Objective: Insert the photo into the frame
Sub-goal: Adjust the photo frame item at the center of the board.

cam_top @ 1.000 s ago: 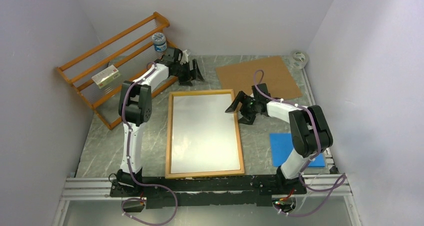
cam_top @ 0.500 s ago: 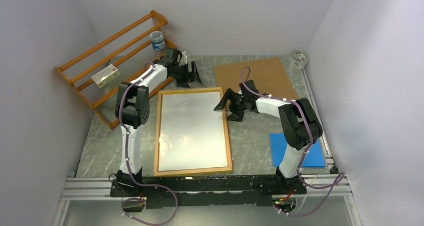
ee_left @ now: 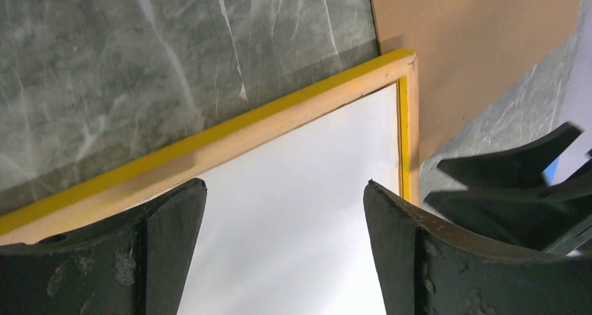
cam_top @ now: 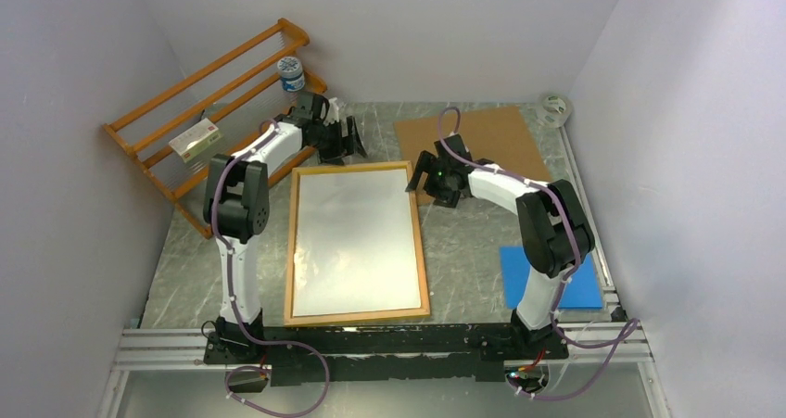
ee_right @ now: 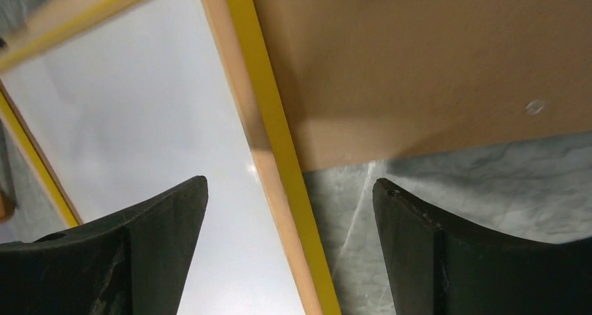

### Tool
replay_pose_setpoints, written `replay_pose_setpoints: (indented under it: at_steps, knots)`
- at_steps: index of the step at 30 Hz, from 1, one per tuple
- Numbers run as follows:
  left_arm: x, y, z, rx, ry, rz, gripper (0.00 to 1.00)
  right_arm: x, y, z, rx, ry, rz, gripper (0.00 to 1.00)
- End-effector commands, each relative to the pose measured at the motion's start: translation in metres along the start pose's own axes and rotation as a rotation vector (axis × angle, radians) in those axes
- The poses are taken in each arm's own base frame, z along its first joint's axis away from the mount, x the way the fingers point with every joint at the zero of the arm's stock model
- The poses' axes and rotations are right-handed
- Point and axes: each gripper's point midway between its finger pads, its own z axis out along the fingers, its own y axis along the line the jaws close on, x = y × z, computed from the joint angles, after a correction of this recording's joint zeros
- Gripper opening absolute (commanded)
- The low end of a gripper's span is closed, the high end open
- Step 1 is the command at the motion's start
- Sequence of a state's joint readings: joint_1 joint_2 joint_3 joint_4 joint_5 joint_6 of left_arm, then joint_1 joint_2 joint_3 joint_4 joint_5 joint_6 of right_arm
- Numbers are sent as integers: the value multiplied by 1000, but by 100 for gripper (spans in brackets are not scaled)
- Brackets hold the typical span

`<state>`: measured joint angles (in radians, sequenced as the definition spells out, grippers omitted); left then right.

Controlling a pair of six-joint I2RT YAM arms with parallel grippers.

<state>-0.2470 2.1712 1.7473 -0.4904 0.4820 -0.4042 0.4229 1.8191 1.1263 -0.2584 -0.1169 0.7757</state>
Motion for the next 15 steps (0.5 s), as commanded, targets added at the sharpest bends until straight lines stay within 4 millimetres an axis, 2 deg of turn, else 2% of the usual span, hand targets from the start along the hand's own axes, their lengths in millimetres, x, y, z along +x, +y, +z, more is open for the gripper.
replay_pose_setpoints:
  at_steps: [1,4,7,11,15]
  knots:
    - [-19,-24,-37,28,-118,92,88,-66,26,-15,0,-219,-78,90]
    - [-13,-21,-40,19,-137,107,88,-96,59,-6,-75,-273,-133,85]
    - [-11,-15,-37,4,-141,115,89,-116,85,9,-138,-286,-160,81]
    - [-22,-14,-26,13,-141,139,88,-127,109,37,-211,-261,-187,70]
    - [-32,-1,-13,-36,-146,149,87,-132,126,54,-264,-251,-210,67]
